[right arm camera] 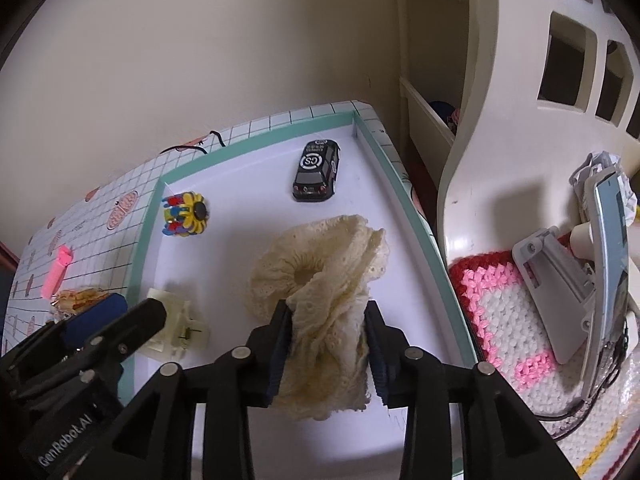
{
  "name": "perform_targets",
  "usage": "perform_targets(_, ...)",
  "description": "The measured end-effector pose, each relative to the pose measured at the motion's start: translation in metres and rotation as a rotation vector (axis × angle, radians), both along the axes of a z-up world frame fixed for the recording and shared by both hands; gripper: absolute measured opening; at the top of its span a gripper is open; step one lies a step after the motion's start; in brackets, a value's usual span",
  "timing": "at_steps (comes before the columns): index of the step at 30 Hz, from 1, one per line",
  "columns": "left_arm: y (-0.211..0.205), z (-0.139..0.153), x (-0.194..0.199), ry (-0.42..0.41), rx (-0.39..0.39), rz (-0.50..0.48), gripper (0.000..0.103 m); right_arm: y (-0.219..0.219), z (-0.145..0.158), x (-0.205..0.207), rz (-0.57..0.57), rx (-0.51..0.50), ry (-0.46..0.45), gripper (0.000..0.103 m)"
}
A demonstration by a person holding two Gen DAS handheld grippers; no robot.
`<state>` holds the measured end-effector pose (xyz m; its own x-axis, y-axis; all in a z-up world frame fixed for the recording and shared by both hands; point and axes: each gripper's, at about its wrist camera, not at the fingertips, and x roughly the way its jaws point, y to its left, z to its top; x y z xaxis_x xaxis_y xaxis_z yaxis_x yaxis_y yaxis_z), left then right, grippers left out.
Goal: Organize objects
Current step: 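Open both grippers to release the claw clip and scrunchie in the tray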
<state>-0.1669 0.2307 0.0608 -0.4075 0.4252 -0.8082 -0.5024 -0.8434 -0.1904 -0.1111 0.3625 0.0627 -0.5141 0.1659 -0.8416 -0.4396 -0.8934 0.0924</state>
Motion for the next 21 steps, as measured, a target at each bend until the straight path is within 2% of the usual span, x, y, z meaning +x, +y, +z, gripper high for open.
perform_targets(5,-0.013,0.009,-0.007,-0.002,0.015,0.039,0.049,-0.001,0.014,0.001,0.005,0.003,0.024,0.044)
perform_targets(8,-0.023,0.014,-0.011,-0.002,0.032,0.065,0.054,-0.002,0.022,0.002,0.012,0.009,0.037,0.045)
perform_targets(11,-0.032,0.018,-0.015,-0.003,0.04,0.091,0.057,-0.004,0.027,0.004,0.017,0.016,0.047,0.052)
perform_targets(14,-0.039,0.017,-0.018,-0.012,0.041,0.112,0.057,-0.005,0.028,0.003,0.024,0.018,0.046,0.052)
perform_targets(17,-0.043,0.014,-0.021,-0.021,0.036,0.128,0.057,-0.008,0.024,0.001,0.031,0.021,0.04,0.059)
perform_targets(19,-0.047,0.012,-0.023,-0.029,0.033,0.141,0.057,-0.009,0.021,-0.001,0.036,0.021,0.036,0.059)
perform_targets(21,-0.05,0.01,-0.025,-0.032,0.032,0.153,0.062,-0.01,0.02,-0.001,0.039,0.022,0.033,0.065)
